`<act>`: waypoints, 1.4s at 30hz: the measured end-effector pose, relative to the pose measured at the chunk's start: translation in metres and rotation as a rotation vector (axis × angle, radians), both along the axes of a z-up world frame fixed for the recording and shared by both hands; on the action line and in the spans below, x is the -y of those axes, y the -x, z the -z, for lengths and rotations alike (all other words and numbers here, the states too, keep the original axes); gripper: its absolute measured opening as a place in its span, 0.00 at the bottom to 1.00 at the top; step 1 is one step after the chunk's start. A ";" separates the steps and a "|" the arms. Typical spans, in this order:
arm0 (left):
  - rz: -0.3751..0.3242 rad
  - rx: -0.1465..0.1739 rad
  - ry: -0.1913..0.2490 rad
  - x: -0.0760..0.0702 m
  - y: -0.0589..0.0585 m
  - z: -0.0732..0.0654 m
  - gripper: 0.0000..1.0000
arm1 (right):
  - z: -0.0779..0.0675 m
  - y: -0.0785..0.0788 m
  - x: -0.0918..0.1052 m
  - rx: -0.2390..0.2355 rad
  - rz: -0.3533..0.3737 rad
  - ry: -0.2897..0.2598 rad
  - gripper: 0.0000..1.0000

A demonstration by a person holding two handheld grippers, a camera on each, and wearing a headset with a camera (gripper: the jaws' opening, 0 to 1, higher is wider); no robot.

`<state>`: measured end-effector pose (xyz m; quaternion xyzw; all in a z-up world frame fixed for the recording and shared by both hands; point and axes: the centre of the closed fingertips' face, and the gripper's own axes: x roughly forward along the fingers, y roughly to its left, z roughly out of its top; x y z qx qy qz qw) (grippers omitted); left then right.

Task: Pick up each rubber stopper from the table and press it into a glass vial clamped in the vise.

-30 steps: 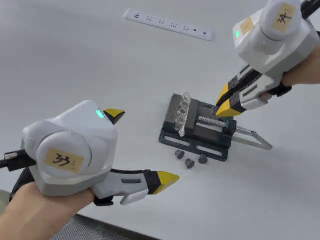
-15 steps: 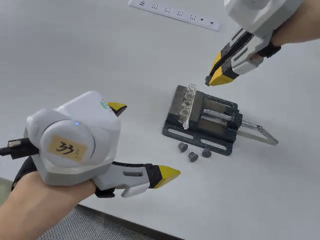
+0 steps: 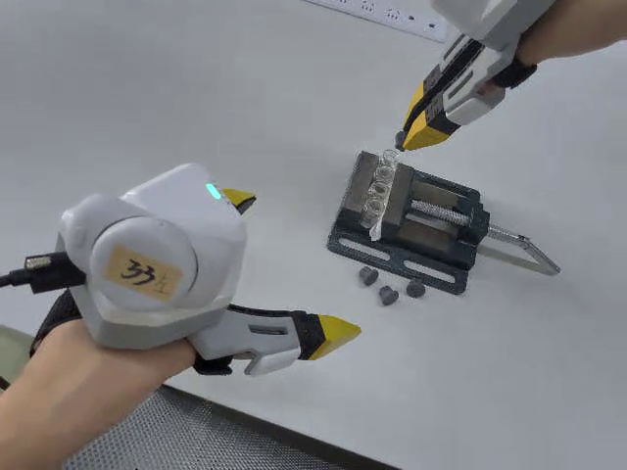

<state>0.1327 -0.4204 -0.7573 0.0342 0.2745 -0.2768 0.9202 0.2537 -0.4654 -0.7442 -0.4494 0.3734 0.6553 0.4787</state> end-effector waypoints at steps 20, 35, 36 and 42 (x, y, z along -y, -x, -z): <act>-0.004 -0.019 0.012 0.002 0.002 0.006 0.92 | 0.013 -0.003 -0.001 -0.005 -0.013 0.022 0.06; -0.008 -0.028 0.015 0.003 0.003 0.009 0.92 | 0.017 -0.010 -0.002 0.017 -0.048 0.038 0.06; -0.008 -0.027 0.015 0.002 0.003 0.009 0.92 | 0.017 -0.010 -0.001 0.022 -0.052 0.041 0.06; -0.013 -0.030 0.017 0.002 0.003 0.010 0.92 | 0.021 -0.018 -0.004 0.036 -0.057 0.061 0.06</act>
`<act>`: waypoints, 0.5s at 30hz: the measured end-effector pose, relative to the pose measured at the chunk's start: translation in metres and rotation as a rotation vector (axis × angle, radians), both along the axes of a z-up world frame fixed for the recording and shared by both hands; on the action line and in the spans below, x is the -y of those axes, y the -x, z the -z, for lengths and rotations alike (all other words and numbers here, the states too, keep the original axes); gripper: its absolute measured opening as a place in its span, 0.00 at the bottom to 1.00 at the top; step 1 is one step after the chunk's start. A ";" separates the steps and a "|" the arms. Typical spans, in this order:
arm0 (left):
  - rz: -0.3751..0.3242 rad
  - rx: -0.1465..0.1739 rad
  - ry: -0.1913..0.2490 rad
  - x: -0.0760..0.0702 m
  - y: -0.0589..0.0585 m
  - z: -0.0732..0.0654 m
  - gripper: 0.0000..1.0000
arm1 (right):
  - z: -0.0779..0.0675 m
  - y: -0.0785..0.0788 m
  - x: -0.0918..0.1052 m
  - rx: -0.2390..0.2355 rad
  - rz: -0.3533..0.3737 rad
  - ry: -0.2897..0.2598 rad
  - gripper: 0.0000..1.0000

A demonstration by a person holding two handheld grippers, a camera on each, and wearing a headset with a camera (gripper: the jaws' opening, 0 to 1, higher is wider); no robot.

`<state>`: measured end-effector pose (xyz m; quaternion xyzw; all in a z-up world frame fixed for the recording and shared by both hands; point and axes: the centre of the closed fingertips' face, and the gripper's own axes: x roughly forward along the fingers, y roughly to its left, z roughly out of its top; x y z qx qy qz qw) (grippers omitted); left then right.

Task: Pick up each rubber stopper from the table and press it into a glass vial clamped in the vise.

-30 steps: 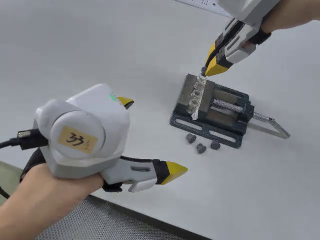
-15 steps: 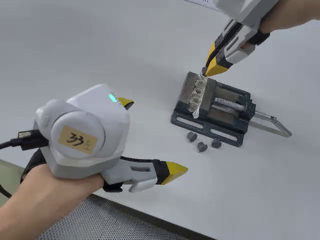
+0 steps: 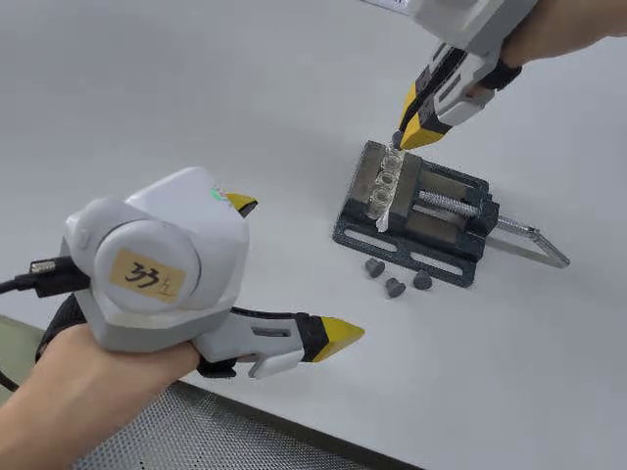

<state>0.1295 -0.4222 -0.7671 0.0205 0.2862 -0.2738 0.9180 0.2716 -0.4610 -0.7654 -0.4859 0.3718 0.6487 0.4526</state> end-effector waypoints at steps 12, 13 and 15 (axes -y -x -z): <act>0.003 0.007 0.002 0.002 0.000 -0.002 0.92 | -0.002 0.008 0.003 0.016 0.086 0.033 0.05; 0.003 0.008 0.003 0.002 0.000 -0.002 0.92 | -0.002 0.007 0.002 0.017 0.097 0.036 0.04; 0.003 0.009 0.003 0.002 0.000 -0.002 0.92 | -0.001 0.006 0.002 0.024 0.109 0.040 0.04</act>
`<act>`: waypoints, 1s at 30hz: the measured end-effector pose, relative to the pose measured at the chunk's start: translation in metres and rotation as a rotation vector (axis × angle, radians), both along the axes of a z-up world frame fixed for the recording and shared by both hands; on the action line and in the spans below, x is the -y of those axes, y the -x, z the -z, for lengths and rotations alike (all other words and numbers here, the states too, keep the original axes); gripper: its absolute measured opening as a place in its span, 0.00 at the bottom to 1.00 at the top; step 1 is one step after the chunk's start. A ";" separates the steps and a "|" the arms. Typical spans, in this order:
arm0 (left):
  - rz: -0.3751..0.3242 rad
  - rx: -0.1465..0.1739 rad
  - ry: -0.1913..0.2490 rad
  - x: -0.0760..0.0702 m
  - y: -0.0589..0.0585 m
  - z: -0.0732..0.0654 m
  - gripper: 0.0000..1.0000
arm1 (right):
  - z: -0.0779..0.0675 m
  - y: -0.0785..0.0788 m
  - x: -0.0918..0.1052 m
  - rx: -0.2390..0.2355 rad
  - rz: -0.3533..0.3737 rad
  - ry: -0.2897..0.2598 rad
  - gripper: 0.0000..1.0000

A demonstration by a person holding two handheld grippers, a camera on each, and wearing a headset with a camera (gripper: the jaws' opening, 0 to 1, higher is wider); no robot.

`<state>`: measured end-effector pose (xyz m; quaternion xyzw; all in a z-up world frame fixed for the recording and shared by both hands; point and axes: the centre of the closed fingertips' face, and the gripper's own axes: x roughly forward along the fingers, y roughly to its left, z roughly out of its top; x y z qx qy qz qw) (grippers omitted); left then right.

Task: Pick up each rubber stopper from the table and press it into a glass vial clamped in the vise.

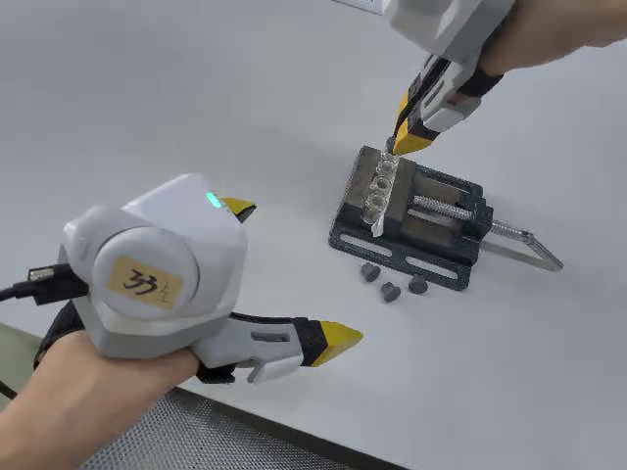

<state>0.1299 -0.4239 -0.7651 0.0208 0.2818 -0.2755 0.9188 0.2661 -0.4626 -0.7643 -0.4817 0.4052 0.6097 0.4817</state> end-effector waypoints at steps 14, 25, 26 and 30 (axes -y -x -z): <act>-0.001 0.002 0.005 0.002 0.001 0.000 0.92 | 0.004 -0.008 -0.003 0.036 0.147 0.005 0.04; -0.005 -0.004 0.003 0.000 0.001 0.001 0.91 | 0.004 -0.006 -0.002 0.038 0.082 -0.015 0.07; -0.005 -0.005 0.003 0.000 0.001 0.002 0.91 | 0.004 -0.007 -0.002 0.038 0.079 -0.015 0.07; -0.002 -0.009 0.002 0.000 0.001 0.003 0.91 | 0.007 -0.004 -0.001 0.046 0.028 -0.008 0.11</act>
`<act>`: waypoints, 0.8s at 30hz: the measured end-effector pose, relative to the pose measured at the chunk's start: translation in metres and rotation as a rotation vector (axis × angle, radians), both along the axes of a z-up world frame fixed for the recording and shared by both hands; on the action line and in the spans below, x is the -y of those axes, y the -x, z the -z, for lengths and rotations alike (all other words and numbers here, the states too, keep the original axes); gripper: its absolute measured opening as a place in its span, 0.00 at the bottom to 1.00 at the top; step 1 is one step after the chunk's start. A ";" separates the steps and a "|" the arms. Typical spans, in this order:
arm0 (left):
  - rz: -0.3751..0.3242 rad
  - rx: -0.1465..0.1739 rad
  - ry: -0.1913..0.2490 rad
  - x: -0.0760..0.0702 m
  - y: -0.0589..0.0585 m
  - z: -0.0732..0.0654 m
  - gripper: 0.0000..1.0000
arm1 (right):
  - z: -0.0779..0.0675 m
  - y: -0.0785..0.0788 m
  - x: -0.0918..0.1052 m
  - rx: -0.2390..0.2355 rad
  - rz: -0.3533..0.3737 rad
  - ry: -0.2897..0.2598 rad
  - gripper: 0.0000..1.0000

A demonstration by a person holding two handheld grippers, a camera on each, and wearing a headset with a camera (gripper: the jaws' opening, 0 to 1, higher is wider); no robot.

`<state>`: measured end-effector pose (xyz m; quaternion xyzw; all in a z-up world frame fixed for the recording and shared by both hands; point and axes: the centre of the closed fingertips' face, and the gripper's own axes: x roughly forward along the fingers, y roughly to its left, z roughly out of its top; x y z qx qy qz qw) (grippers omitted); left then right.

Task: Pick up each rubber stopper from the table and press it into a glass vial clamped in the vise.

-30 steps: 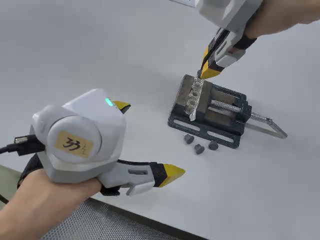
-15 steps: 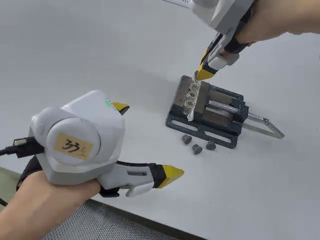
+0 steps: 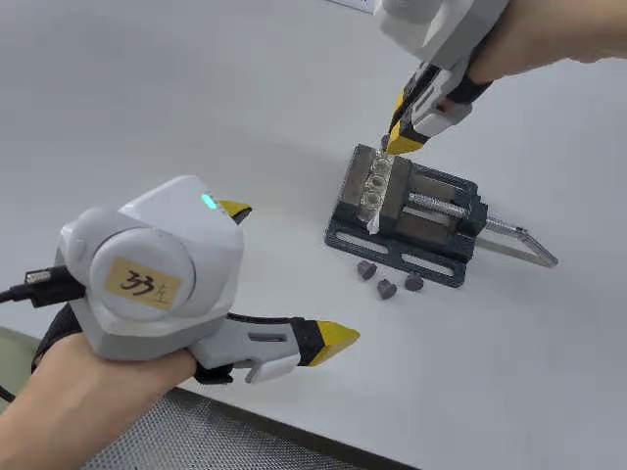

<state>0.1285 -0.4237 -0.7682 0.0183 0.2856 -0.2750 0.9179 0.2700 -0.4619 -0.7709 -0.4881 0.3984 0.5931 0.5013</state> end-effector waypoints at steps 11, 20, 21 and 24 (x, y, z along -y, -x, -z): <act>-0.006 -0.003 0.002 -0.002 0.000 0.001 0.91 | -0.015 0.007 0.001 -0.049 -0.009 -0.037 0.17; -0.011 0.000 0.004 -0.003 -0.001 0.000 0.91 | -0.011 -0.006 -0.001 -0.051 -0.052 -0.014 0.11; -0.011 0.000 0.004 -0.003 -0.001 0.001 0.91 | -0.011 -0.005 -0.001 -0.055 -0.057 -0.014 0.09; -0.013 -0.001 0.005 -0.003 -0.001 0.001 0.91 | -0.009 -0.007 -0.004 -0.064 -0.053 -0.019 0.05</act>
